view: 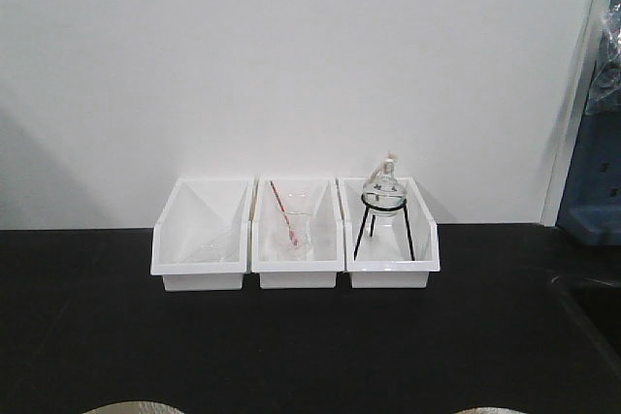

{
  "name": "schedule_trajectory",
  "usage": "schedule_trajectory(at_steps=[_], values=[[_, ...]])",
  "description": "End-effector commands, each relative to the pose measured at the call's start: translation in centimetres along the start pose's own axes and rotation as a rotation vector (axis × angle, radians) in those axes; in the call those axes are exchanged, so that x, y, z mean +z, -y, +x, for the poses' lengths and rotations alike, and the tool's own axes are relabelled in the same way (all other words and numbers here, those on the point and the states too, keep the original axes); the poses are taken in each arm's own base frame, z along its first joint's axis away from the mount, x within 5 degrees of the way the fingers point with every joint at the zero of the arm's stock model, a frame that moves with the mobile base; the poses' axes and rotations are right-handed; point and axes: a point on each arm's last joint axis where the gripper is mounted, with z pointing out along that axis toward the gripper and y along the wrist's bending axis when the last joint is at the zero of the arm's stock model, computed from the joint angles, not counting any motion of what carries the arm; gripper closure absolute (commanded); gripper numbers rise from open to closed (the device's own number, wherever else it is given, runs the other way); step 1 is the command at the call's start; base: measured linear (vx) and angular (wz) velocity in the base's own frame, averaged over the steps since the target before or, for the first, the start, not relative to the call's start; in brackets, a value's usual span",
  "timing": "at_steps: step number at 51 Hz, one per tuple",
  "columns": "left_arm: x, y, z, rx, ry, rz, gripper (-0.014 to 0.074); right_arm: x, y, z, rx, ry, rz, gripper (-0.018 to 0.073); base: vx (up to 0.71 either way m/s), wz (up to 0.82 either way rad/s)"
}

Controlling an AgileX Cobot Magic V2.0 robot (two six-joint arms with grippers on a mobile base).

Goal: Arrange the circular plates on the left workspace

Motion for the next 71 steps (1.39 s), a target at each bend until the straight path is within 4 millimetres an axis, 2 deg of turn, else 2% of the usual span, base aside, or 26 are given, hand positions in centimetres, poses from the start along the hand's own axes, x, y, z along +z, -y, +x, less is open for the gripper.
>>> schedule_trajectory(at_steps=[1,6,10,16,20,24,28,30,36,42,46,50,53,58,61,65,71], values=[[-0.2,-0.3,-1.5,-0.042,0.191,-0.025,0.0596,-0.2,0.2,-1.3,0.138,0.185,0.009,0.056,0.0,0.0],[-0.5,-0.6,-2.3,-0.273,0.292,-0.026,0.0596,-0.4,0.4,-2.9,0.277,0.227,0.006,0.056,0.0,0.0],[-0.6,-0.7,-3.1,-0.473,0.283,0.0,0.0596,-0.6,0.5,-4.8,0.349,0.22,-0.004,0.056,0.0,0.0],[-1.0,-0.4,-5.6,-0.495,0.183,0.039,0.0596,-0.2,0.7,-8.5,0.361,0.147,-0.011,0.056,0.0,0.0],[-0.7,-0.3,-7.1,-0.467,0.1,0.049,0.0596,1.1,0.8,-10.5,0.371,0.043,-0.011,0.056,0.0,0.0],[0.0,-0.3,-8.8,-0.467,0.035,0.054,0.0596,3.0,0.8,-11.6,0.402,-0.084,-0.012,0.056,0.0,0.0],[1.3,-0.3,-10.5,-0.496,-0.051,0.067,0.0596,5.9,0.5,-12.3,0.453,-0.273,-0.022,0.056,0.0,0.0],[2.3,-0.1,-11.6,-0.526,-0.113,0.087,0.0596,7.6,0.2,-12.3,0.477,-0.384,-0.037,0.056,0.0,0.0],[5.7,1.1,-12.9,-0.536,-0.346,0.179,0.0596,12.3,-1.1,-12.0,0.526,-0.651,-0.138,0.056,0.0,0.0],[9.3,3.2,-14.2,-0.551,-0.522,0.371,0.0596,16.4,-3.7,-11.4,0.572,-0.859,-0.435,0.056,0.0,0.0],[11.7,4.5,-14.3,-0.546,-0.621,0.518,0.0596,18.8,-5.5,-10.6,0.628,-0.953,-0.676,0.056,0.0,0.0],[13.7,5.5,-13.9,-0.57,-0.716,0.629,0.0596,20.3,-6.3,-10.0,0.689,-1.002,-0.809,0.056,0.0,0.0],[14.9,5.4,-13.2,-0.602,-0.779,0.639,0.0596,21.2,-6.7,-9.1,0.73,-1.057,-0.858,0.056,0.0,0.0],[16.4,3.7,-11.4,-0.654,-0.867,0.559,0.0596,22.1,-6.4,-7.6,0.773,-1.106,-0.854,0.056,0.0,0.0],[16.7,1.7,-10.4,-0.679,-0.913,0.478,0.0596,22.4,-5.8,-7.2,0.784,-1.107,-0.832,0.056,0.0,0.0],[16.4,-0.9,-9.5,-0.682,-0.958,0.373,0.0596,22.6,-4.7,-7.3,0.805,-1.089,-0.8,0.056,0.0,0.0],[15.8,-3.1,-9.1,-0.711,-0.983,0.276,0.0596,22.5,-3.3,-7.5,0.831,-1.07,-0.771,0.056,0.0,0.0]])
